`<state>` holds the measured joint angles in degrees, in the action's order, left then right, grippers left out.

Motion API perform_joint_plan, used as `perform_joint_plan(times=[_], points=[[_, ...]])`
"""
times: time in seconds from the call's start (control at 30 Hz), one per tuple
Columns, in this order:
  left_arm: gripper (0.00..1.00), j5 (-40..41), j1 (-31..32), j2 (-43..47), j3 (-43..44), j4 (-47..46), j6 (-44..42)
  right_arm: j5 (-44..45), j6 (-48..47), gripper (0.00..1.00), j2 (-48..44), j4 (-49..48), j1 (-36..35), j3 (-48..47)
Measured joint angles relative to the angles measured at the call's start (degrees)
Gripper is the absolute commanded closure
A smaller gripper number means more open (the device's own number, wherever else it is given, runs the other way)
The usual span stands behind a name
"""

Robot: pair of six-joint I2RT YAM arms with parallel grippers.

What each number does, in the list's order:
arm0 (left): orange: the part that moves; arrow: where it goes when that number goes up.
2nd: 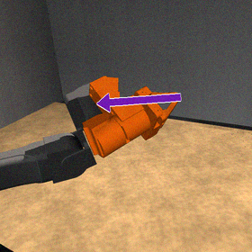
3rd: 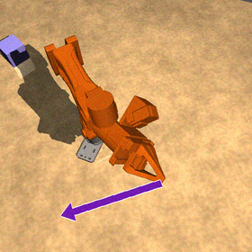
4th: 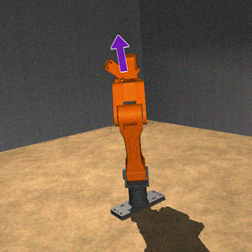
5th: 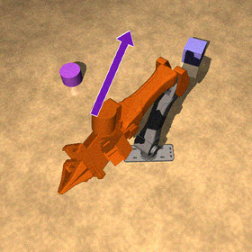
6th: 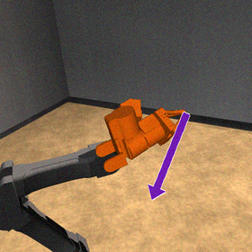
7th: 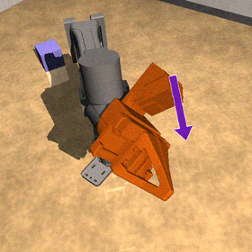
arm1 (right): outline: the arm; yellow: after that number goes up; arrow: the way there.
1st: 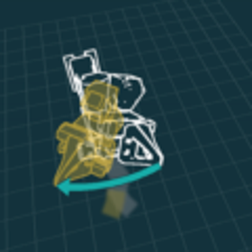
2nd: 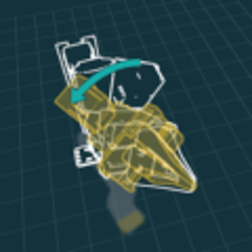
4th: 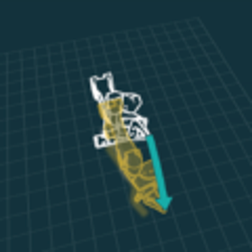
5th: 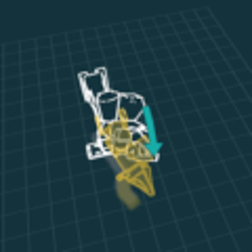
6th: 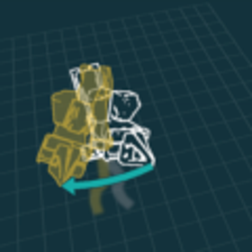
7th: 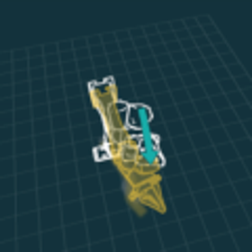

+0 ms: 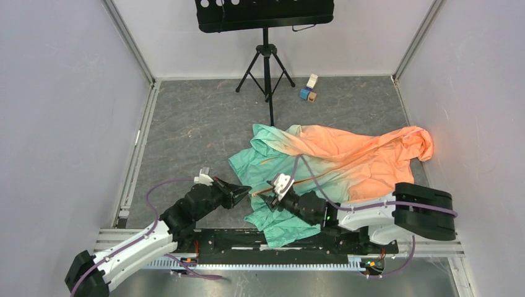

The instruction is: Zip up the jacket

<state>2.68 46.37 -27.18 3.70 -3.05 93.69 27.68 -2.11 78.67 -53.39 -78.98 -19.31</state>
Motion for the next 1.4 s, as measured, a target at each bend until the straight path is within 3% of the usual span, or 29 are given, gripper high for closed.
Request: perform_joint_plan(times=[0.07, 0.37, 0.43, 0.5, 0.6, 1.4], points=[[0.98, -0.1, 0.0, 0.3, 0.0, 0.0, -0.2, -8.3, 6.0, 0.34, -2.2, 2.0, 5.0, 1.0], [0.98, -0.2, 0.0, 1.1, 0.0, 0.8, -1.3, -35.9, 24.2, 0.38, -5.7, 7.8, 15.5, 1.5], [0.98, -0.2, 0.0, 1.2, 0.0, 0.8, -1.6, -39.6, 27.1, 0.38, -5.6, 7.7, 17.4, 1.5], [0.98, -0.2, 0.0, 1.3, 0.0, 0.8, -1.7, -42.6, 29.3, 0.43, -5.4, 7.6, 19.0, 1.5], [0.98, -0.3, 0.0, 1.3, 0.0, 0.8, -1.9, -45.9, 30.9, 0.51, -4.3, 7.6, 20.7, 1.5], [0.98, -1.6, 0.0, 0.3, 0.0, 0.8, -2.5, -54.8, 33.1, 0.69, 5.2, 2.7, 24.2, -1.2]])
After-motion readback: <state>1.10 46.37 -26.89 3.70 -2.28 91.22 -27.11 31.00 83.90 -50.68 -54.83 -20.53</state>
